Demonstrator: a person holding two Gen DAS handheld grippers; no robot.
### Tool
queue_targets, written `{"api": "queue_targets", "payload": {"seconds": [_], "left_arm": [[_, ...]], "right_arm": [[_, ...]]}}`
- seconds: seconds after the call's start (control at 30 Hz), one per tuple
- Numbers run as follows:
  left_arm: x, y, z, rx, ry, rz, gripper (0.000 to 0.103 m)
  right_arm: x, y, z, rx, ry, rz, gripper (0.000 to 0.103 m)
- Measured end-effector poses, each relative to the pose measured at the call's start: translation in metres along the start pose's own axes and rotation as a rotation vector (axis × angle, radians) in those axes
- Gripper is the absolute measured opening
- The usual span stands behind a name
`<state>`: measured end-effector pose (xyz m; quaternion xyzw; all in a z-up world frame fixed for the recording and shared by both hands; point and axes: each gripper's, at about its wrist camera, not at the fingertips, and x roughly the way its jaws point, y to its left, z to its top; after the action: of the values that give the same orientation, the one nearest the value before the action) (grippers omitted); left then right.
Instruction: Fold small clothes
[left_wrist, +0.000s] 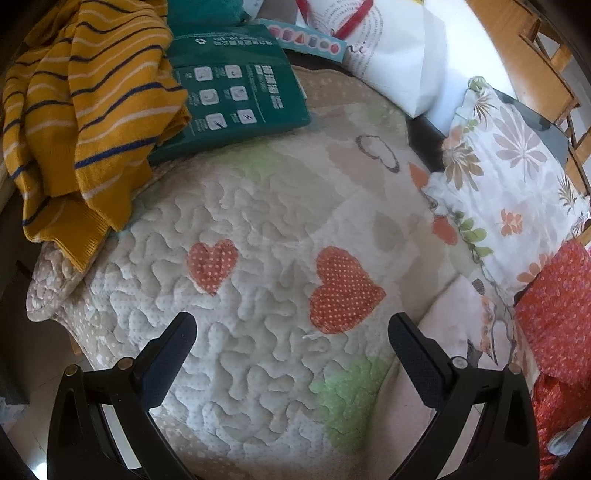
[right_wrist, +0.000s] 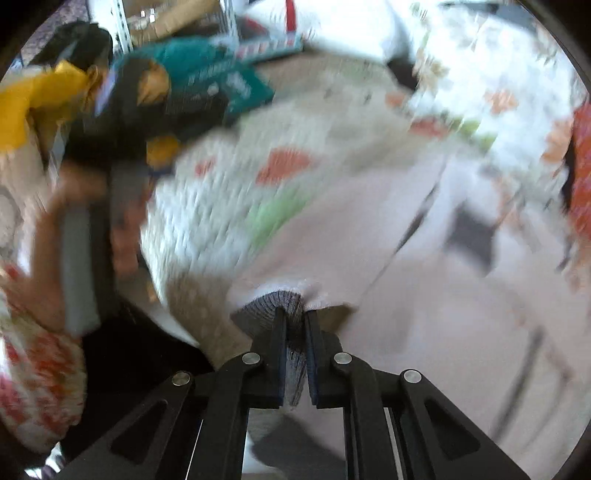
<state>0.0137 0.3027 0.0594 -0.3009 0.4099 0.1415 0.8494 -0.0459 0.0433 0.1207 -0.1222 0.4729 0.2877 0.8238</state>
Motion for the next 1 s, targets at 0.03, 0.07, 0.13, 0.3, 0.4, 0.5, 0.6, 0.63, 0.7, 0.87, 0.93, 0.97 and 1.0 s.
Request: {"api": "queue_targets", "payload": {"seconds": [0.03,0.07,0.13,0.3,0.4,0.5,0.6,0.63,0.7,0.87,0.93,0.97,1.0], "left_arm": [[0.001,-0.004,-0.001,0.011,0.002,0.0,0.103],[0.003,-0.011,-0.004,0.031,0.004,0.0,0.103],[0.005,-0.022,-0.008,0.059,0.012,-0.002,0.103],[0.013,-0.064,-0.022,0.152,0.038,-0.012,0.103],[0.018,-0.092,-0.034,0.218,0.049,-0.027,0.103],[0.021,-0.119,-0.045,0.285,0.047,-0.034,0.103],[0.026,-0.149,-0.059,0.365,0.038,-0.036,0.103],[0.029,-0.161,-0.064,0.398,0.037,-0.037,0.103],[0.035,-0.179,-0.072,0.442,0.042,-0.039,0.103],[0.046,-0.211,-0.092,0.531,0.07,-0.05,0.103],[0.048,-0.216,-0.096,0.551,0.078,-0.059,0.103],[0.049,-0.217,-0.098,0.561,0.081,-0.055,0.103],[0.049,-0.218,-0.099,0.564,0.085,-0.05,0.103]], "right_arm": [[-0.018,-0.011,0.012,-0.005,-0.022,-0.025,0.01],[-0.029,-0.02,0.019,-0.006,-0.035,-0.043,0.01],[-0.056,-0.045,0.03,-0.003,-0.053,-0.093,0.01],[-0.103,-0.112,0.022,0.018,-0.041,-0.264,0.01],[-0.115,-0.161,0.01,0.058,0.006,-0.386,0.01],[-0.113,-0.216,-0.004,0.1,0.067,-0.517,0.01],[-0.099,-0.278,-0.022,0.185,0.146,-0.594,0.01],[-0.09,-0.301,-0.031,0.227,0.18,-0.613,0.01],[-0.076,-0.33,-0.045,0.29,0.219,-0.62,0.01],[-0.055,-0.388,-0.071,0.488,0.238,-0.631,0.029],[-0.075,-0.401,-0.076,0.578,0.159,-0.625,0.036],[-0.087,-0.406,-0.078,0.612,0.115,-0.631,0.036],[-0.096,-0.41,-0.079,0.632,0.086,-0.648,0.036]]}}
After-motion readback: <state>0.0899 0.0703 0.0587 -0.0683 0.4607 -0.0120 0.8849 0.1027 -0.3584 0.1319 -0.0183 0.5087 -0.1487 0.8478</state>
